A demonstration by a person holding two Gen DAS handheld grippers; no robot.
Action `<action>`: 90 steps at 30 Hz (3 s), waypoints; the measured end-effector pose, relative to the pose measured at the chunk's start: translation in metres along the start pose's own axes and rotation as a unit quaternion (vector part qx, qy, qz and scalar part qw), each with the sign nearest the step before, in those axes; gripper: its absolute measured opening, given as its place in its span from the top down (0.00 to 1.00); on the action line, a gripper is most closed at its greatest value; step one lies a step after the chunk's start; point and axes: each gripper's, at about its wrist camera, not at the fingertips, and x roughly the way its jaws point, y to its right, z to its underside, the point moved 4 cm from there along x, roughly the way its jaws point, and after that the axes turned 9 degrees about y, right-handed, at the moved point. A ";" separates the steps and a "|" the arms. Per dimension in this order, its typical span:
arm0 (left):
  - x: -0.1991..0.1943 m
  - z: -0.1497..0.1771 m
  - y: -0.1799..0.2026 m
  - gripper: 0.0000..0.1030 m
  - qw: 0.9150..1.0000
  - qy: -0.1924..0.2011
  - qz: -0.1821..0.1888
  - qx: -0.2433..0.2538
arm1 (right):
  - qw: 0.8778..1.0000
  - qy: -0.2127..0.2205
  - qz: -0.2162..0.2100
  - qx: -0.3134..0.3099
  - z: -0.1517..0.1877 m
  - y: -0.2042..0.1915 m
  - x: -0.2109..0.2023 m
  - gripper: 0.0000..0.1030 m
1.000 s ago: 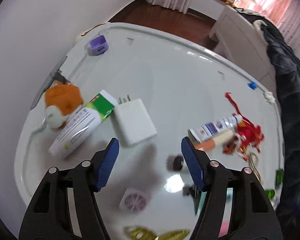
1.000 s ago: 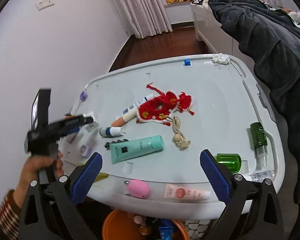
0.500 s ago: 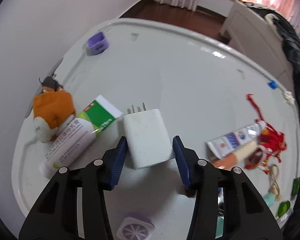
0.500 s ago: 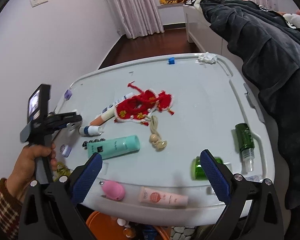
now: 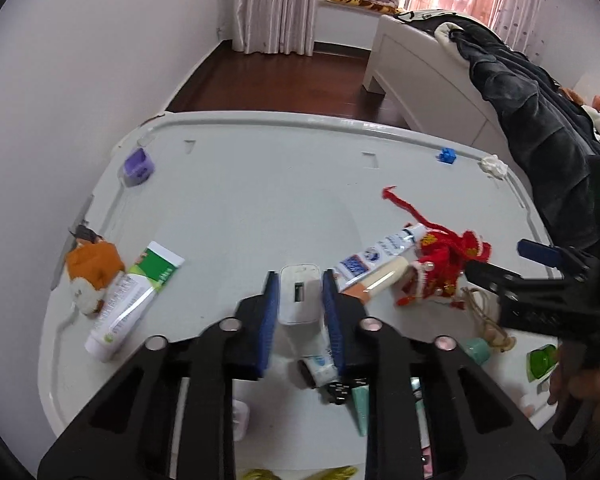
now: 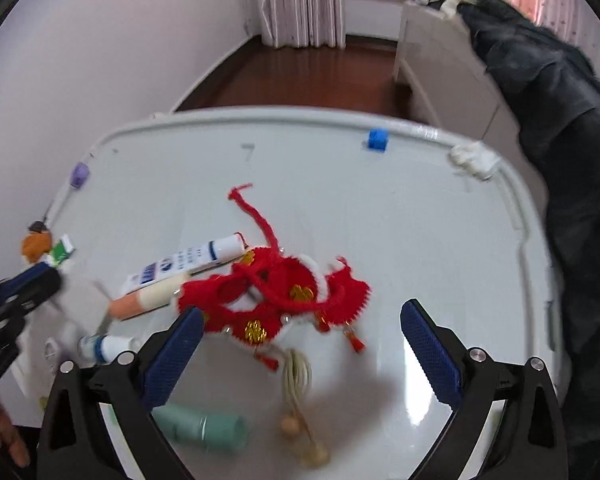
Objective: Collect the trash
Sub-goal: 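Grasp the white charger plug with the left tool while the right tool grasps the red knit ornament, then drop the charger and red ornament into the orange bucket with both tools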
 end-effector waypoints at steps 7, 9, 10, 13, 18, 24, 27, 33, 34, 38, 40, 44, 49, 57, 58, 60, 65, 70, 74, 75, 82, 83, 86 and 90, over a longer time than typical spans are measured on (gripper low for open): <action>0.019 0.005 -0.021 0.84 0.999 -0.037 -0.001 -0.031 | 0.999 -0.019 -0.011 -0.034 0.005 -0.016 0.021 0.06; 0.019 0.006 -0.021 0.84 0.999 -0.041 -0.003 -0.030 | 0.998 -0.028 -0.010 -0.052 0.007 -0.019 0.032 0.06; 0.018 0.006 -0.021 0.82 0.999 -0.042 -0.003 -0.032 | 0.997 -0.035 -0.006 -0.063 0.008 -0.020 0.039 0.06; 0.020 0.007 -0.021 0.72 0.998 -0.048 -0.001 -0.042 | 0.997 -0.030 -0.027 -0.067 0.005 -0.021 0.046 0.06; 0.024 0.008 -0.022 0.59 0.997 -0.059 0.003 -0.052 | 0.999 -0.034 -0.029 -0.026 -0.006 -0.006 0.036 0.84; 0.034 0.013 -0.012 0.35 0.997 -0.072 -0.007 -0.021 | 1.000 -0.005 -0.016 -0.018 -0.001 0.013 0.019 0.84; 0.044 0.018 -0.005 0.32 0.996 -0.084 -0.024 0.008 | 1.000 0.003 -0.028 -0.010 0.001 0.015 0.014 0.84; 0.060 0.023 -0.012 0.35 0.996 -0.088 -0.028 -0.004 | 0.999 0.009 -0.043 0.000 0.004 0.021 0.009 0.83; 0.060 0.021 -0.016 0.35 0.996 -0.082 -0.033 -0.012 | 0.999 0.010 -0.043 0.002 0.006 0.023 0.008 0.82; 0.056 0.018 -0.023 0.36 0.996 -0.072 -0.033 -0.029 | 0.999 0.013 -0.046 0.008 0.003 0.025 0.011 0.82; 0.050 0.015 -0.019 0.36 0.997 -0.061 -0.030 -0.025 | 0.999 0.018 -0.045 0.013 0.002 0.027 0.010 0.82; 0.039 0.008 -0.014 0.36 0.998 -0.046 -0.023 -0.018 | 0.998 0.029 -0.042 0.020 -0.002 0.032 0.004 0.82; 0.032 0.005 -0.014 0.35 0.999 -0.039 -0.015 -0.019 | 0.998 0.050 -0.040 0.019 -0.010 0.031 -0.015 0.82; 0.002 -0.005 -0.006 0.35 1.000 -0.004 0.004 -0.011 | 0.993 0.109 -0.041 0.011 -0.027 0.027 -0.087 0.82; -0.005 -0.006 -0.004 0.35 1.000 0.001 0.011 -0.010 | 0.992 0.119 -0.041 0.009 -0.027 0.026 -0.100 0.82; -0.021 -0.007 0.003 0.35 1.000 0.013 0.025 -0.002 | 0.990 0.130 -0.045 0.007 -0.025 0.025 -0.121 0.82; -0.088 0.008 0.029 0.35 0.996 0.048 0.068 0.026 | 0.985 0.155 -0.068 -0.012 0.006 0.005 -0.192 0.82; -0.139 0.080 0.052 0.35 0.991 0.007 0.120 0.060 | 0.986 0.129 -0.102 -0.027 0.078 -0.023 -0.230 0.82; -0.147 0.152 0.060 0.35 0.984 -0.070 0.140 0.080 | 0.990 0.055 -0.122 -0.037 0.165 -0.044 -0.228 0.81; -0.145 0.169 0.060 0.35 0.982 -0.089 0.144 0.082 | 0.991 0.038 -0.126 -0.033 0.180 -0.046 -0.223 0.81; -0.108 0.248 0.056 0.34 0.960 -0.237 0.126 0.075 | 0.987 -0.096 -0.122 -0.032 0.273 -0.061 -0.174 0.54; -0.104 0.250 0.055 0.34 0.959 -0.246 0.117 0.077 | 0.986 -0.117 -0.112 -0.034 0.283 -0.060 -0.164 0.41; -0.102 0.241 0.047 0.32 0.965 -0.231 0.107 0.066 | 0.987 -0.121 -0.104 -0.014 0.285 -0.051 -0.159 0.40; -0.111 0.218 0.042 0.32 0.972 -0.189 0.134 0.048 | 0.989 -0.081 -0.116 0.043 0.261 -0.027 -0.171 0.31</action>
